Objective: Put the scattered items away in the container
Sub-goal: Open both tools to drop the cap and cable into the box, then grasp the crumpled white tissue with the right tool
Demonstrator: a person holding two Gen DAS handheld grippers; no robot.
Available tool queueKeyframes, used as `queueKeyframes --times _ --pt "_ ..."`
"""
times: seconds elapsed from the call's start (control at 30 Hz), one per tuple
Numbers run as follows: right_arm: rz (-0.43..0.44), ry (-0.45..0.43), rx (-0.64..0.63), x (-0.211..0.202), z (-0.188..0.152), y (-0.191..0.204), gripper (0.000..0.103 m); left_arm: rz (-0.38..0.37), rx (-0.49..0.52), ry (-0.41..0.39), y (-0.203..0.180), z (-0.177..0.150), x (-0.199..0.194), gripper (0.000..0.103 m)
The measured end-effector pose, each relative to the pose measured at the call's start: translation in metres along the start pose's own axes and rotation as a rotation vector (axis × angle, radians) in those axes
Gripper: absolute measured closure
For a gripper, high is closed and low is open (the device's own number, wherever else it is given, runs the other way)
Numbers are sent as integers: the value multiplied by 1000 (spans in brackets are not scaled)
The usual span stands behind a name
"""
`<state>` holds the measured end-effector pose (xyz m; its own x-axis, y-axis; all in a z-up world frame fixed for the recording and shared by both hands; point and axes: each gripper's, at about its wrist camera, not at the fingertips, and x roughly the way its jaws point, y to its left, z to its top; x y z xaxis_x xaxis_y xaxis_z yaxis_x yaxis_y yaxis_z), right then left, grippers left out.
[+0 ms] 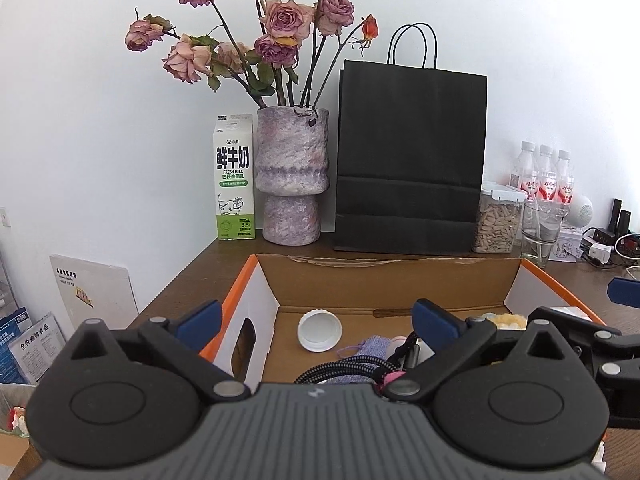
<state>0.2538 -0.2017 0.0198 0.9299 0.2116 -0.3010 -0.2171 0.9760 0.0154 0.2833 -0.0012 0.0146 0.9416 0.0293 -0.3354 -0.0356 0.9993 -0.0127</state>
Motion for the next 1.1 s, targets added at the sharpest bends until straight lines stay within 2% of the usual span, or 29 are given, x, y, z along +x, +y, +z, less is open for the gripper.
queueKeyframes --times 0.2,0.57,0.8,0.9,1.1 --pt "-13 -22 -11 -14 -10 -1 0 7 -13 -43 5 -7 -16 0" --pt "-72 -46 -51 -52 -46 -4 0 41 -29 -45 21 -30 -46 0" --pt "-87 33 -51 -67 -67 -11 0 70 -18 35 32 -47 -58 0" --pt "-79 66 -15 -73 -71 -19 0 68 -18 65 38 -57 -64 0" --pt "-79 186 77 -68 -78 -37 0 127 33 112 38 -68 -70 0"
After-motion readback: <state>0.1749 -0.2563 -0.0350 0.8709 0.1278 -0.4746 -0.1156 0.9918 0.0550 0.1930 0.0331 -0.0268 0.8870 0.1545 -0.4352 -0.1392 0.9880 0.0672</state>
